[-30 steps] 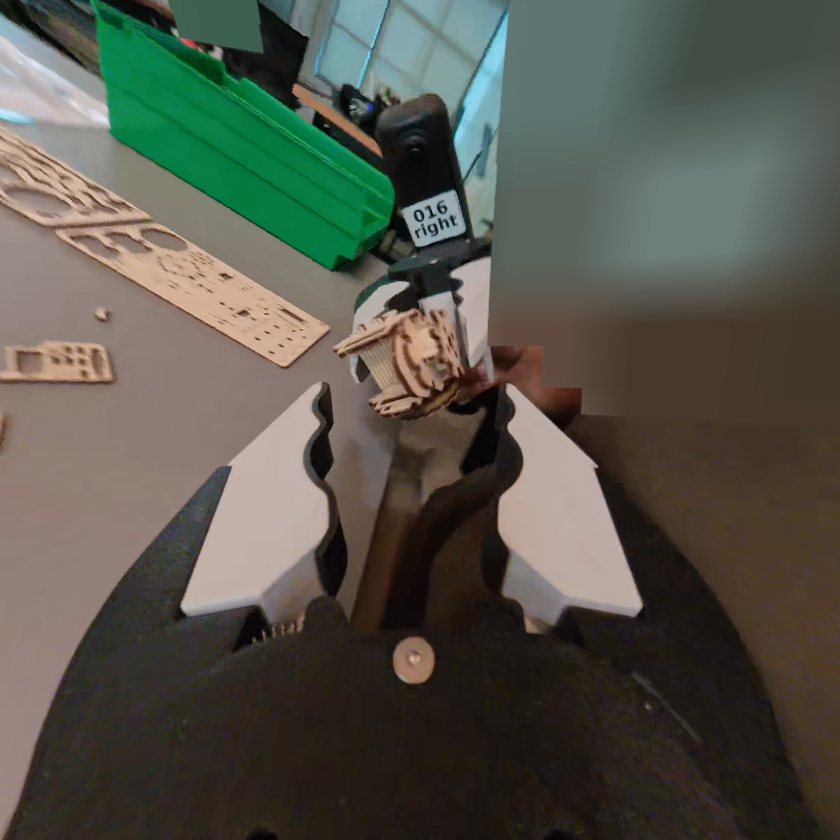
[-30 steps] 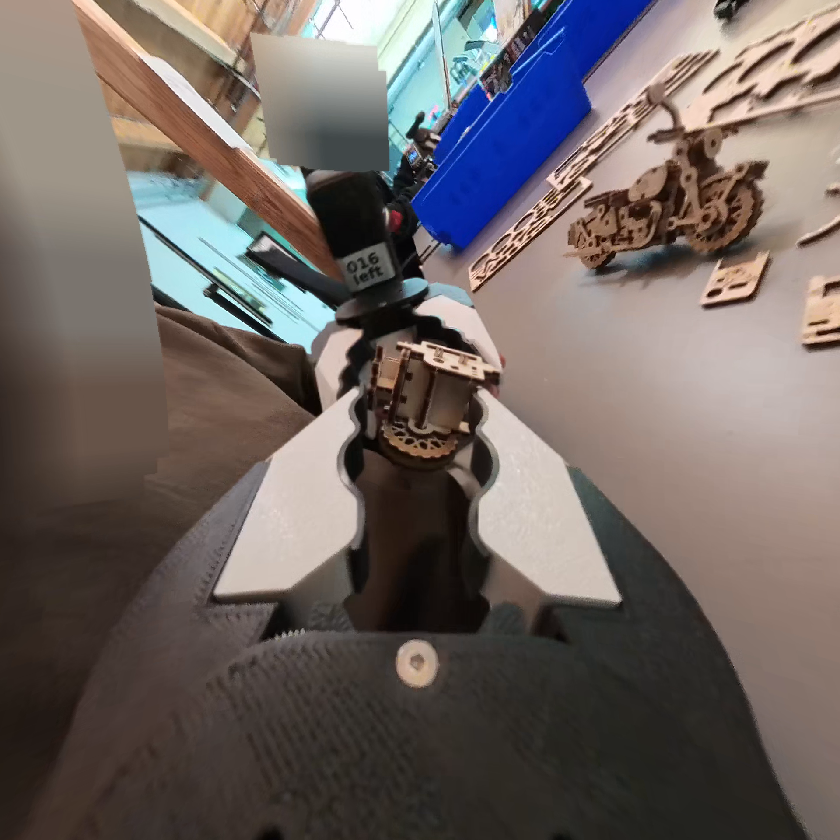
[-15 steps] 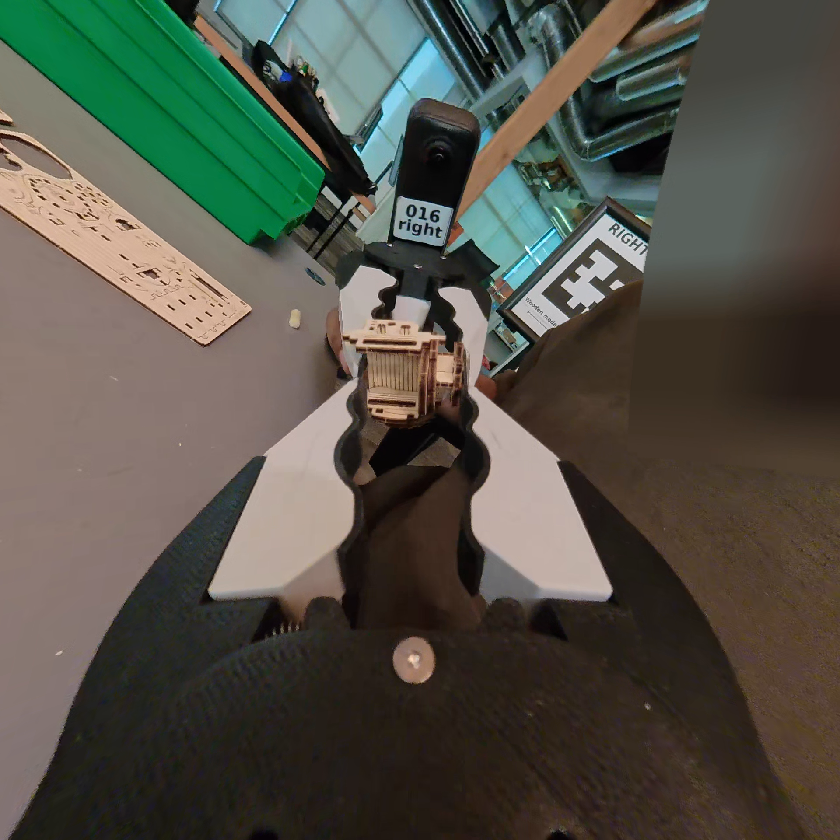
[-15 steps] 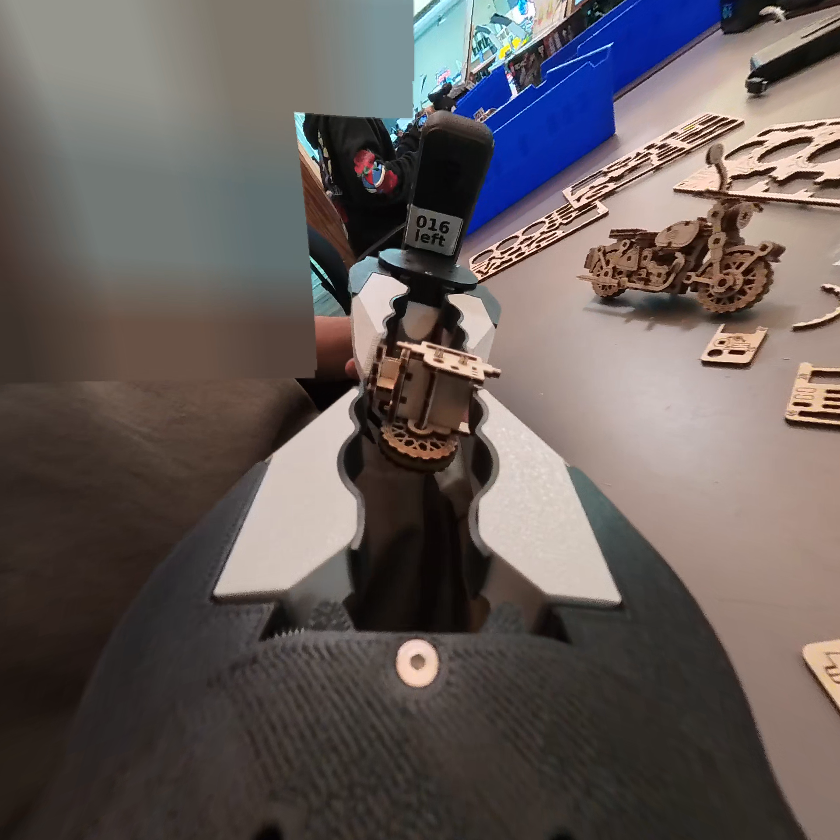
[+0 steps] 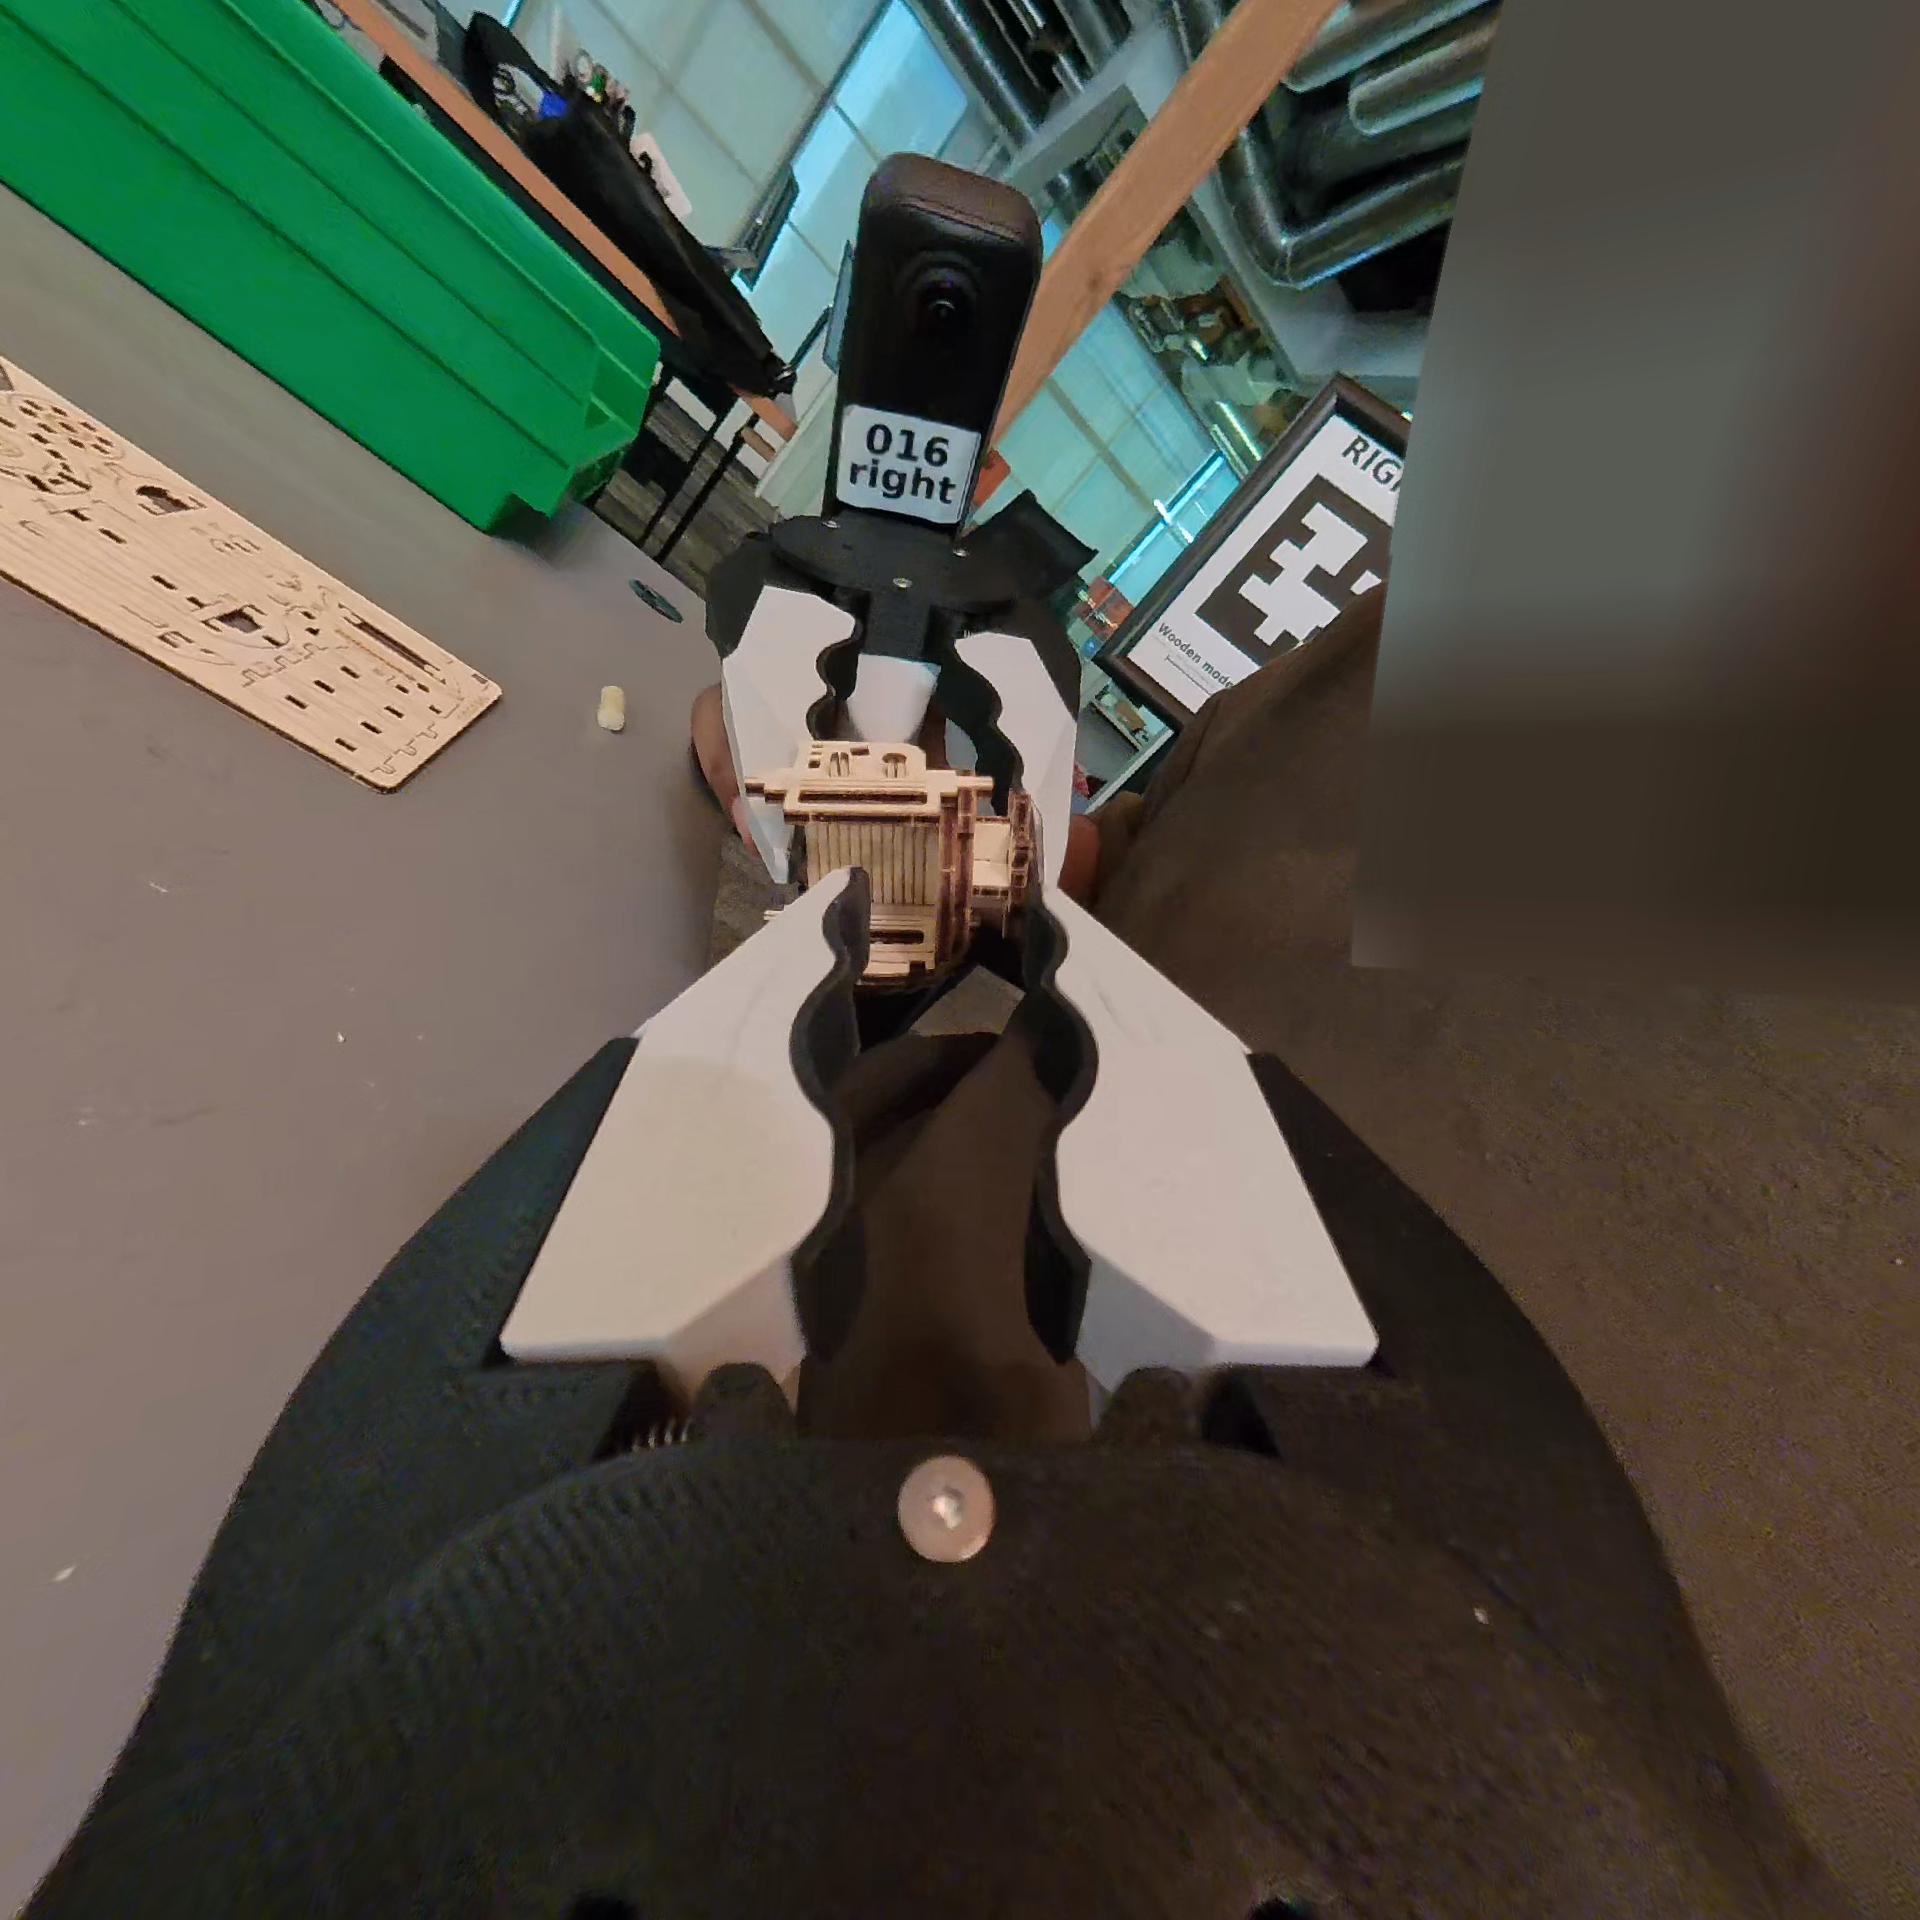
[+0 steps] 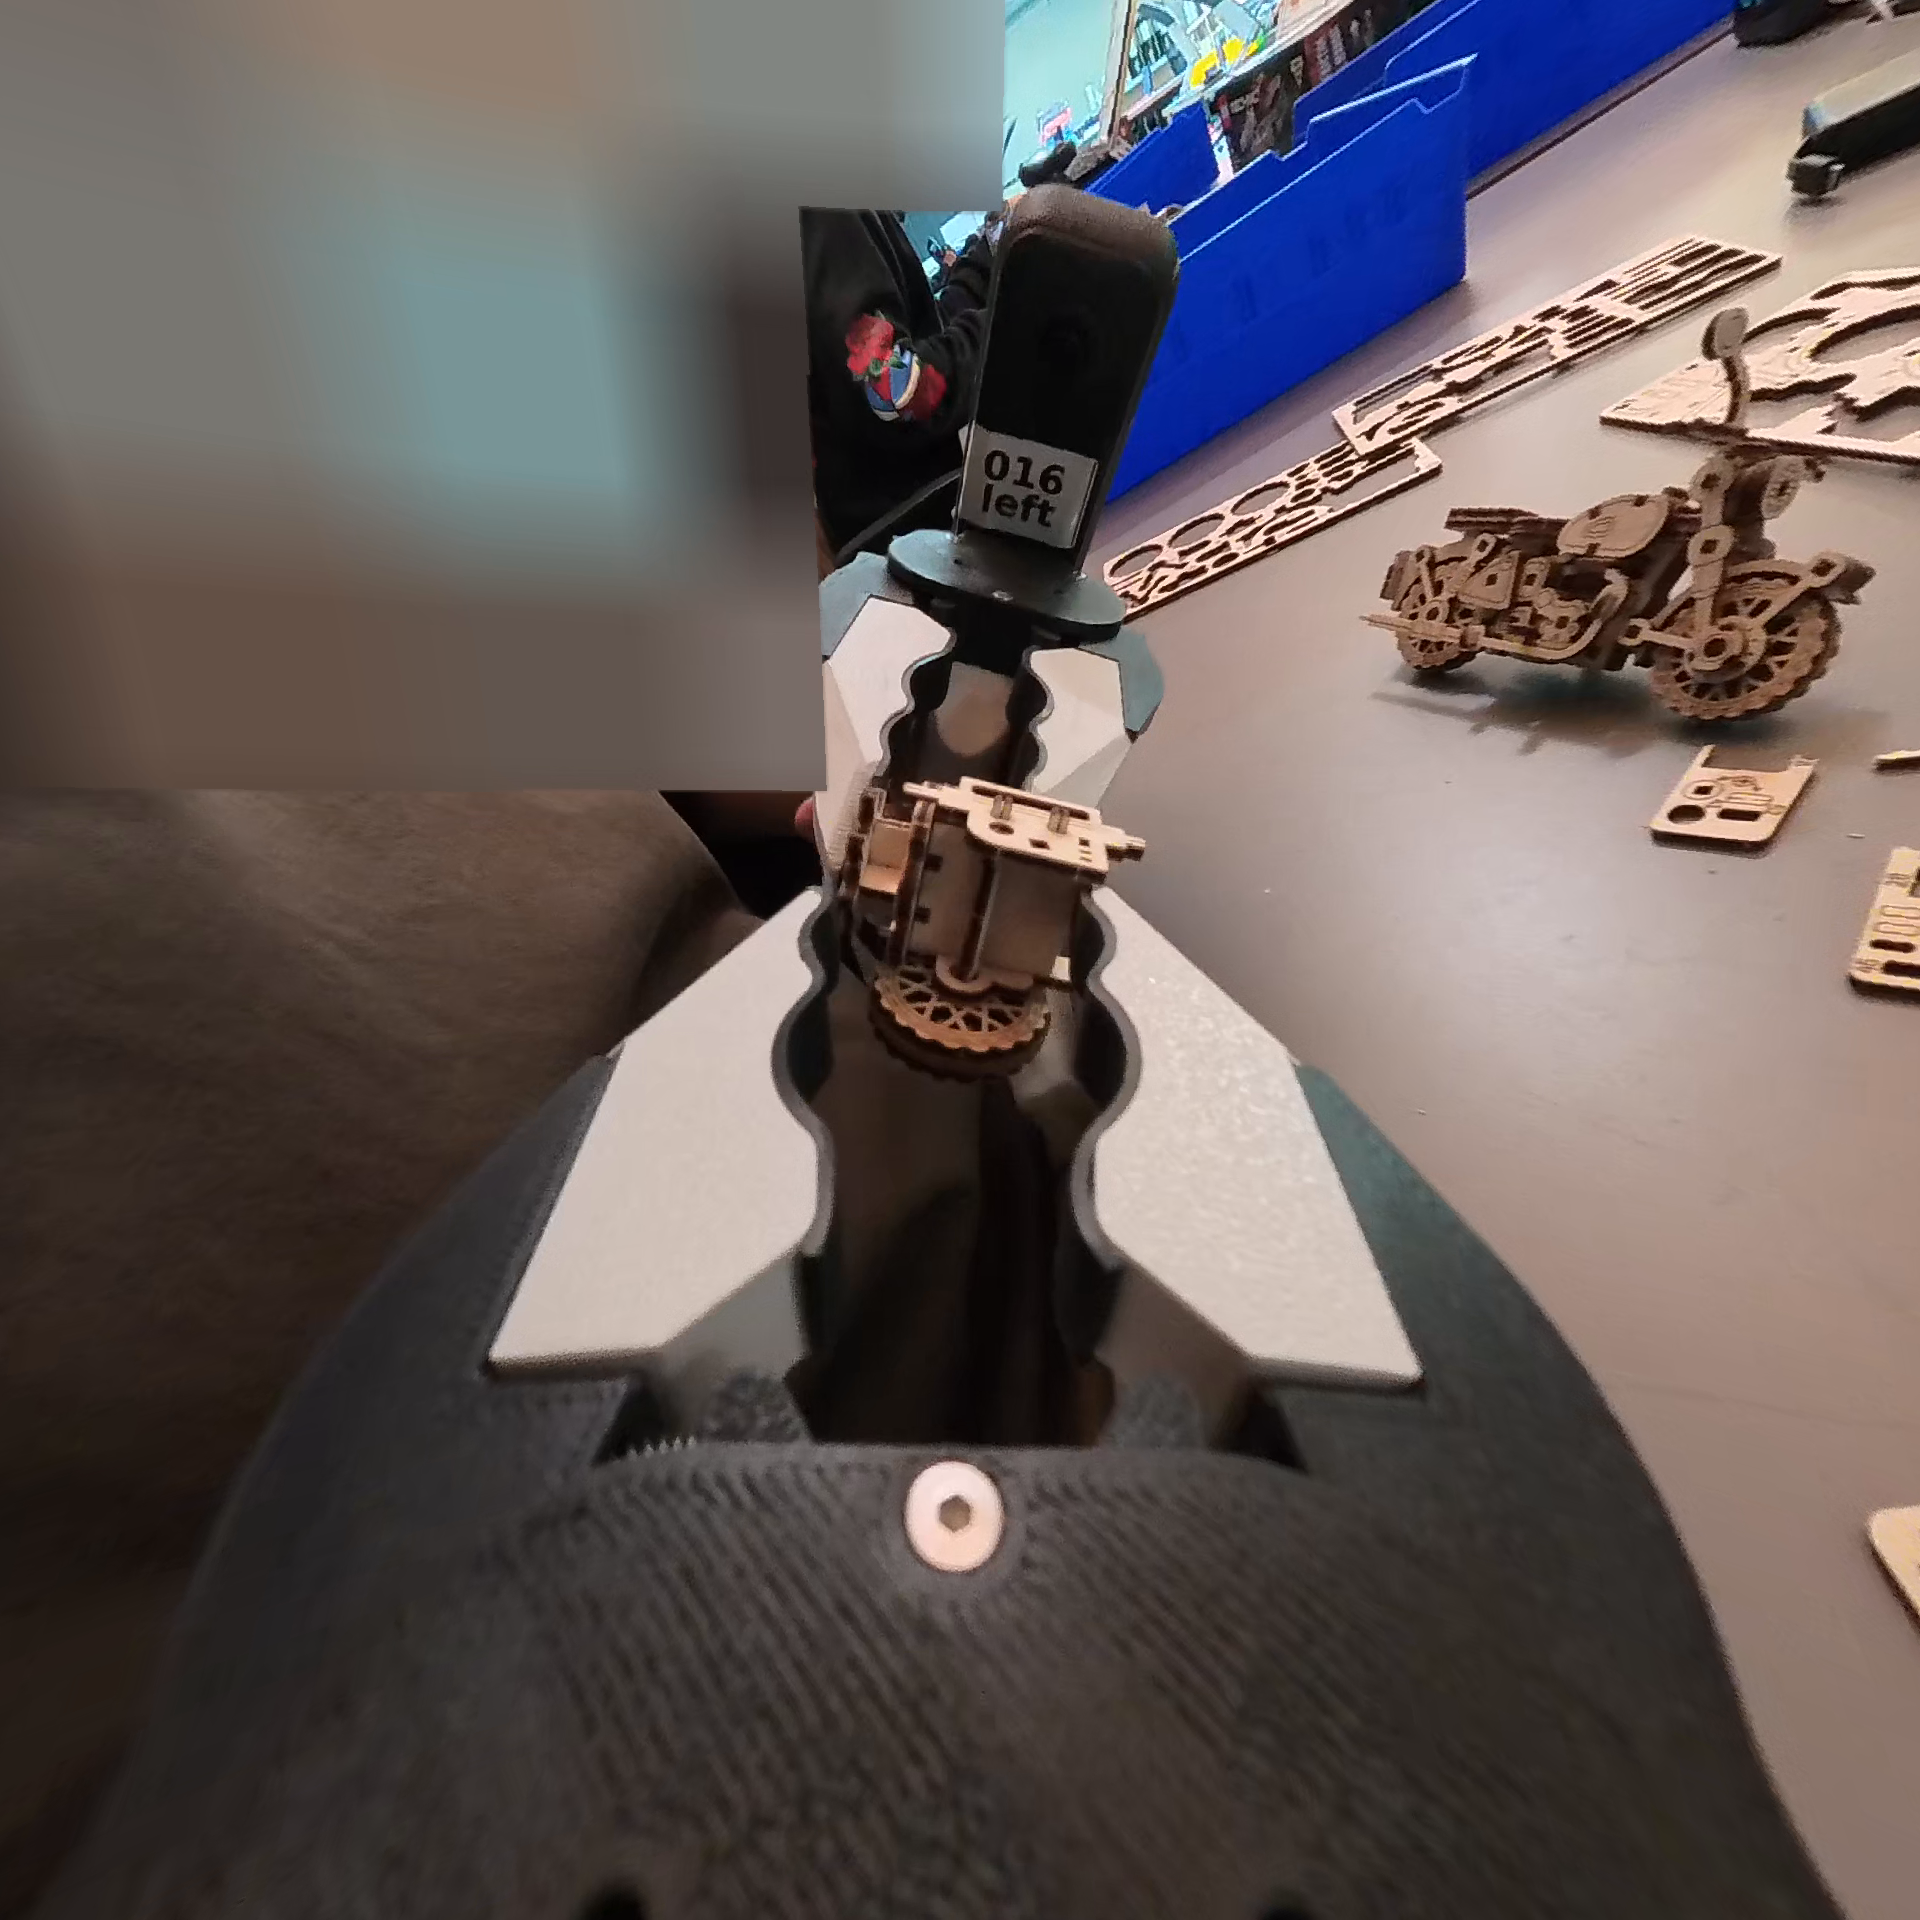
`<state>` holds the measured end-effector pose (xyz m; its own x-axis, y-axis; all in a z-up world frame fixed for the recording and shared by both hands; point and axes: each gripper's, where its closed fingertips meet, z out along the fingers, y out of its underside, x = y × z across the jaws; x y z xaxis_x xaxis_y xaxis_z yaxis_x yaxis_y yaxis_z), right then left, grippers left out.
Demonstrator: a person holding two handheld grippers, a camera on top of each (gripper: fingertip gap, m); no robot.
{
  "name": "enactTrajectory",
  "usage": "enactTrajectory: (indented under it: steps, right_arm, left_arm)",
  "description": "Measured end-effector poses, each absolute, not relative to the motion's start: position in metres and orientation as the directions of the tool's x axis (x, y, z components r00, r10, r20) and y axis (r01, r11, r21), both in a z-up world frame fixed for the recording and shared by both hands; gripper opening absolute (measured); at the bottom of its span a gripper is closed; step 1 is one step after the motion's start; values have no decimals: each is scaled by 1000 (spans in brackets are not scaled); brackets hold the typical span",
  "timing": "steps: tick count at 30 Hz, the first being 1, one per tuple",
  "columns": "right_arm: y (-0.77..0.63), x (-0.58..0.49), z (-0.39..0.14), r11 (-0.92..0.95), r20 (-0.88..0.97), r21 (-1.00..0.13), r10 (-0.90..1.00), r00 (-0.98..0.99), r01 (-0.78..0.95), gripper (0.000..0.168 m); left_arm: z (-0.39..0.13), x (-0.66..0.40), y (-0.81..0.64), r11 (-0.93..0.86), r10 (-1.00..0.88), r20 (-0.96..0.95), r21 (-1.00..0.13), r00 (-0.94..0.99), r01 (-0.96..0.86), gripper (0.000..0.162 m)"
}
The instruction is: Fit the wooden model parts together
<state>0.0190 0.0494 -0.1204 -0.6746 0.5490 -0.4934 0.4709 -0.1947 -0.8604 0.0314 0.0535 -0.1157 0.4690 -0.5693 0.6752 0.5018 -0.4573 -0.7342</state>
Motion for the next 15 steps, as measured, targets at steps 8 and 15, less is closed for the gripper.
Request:
enactTrajectory:
  steps: [8, 15]
  right_arm:
    - [50, 21, -117, -171, -452, -883, 566, -690, 438, 43]
    - [61, 12, -115, -192, -430, -893, 633, -644, 407, 43]
  left_arm:
    - [-117, 34, 53, -461, -570, 668, -742, 478, 487, 28]
    - [-115, 22, 59, -404, -536, 658, -750, 529, 523, 26]
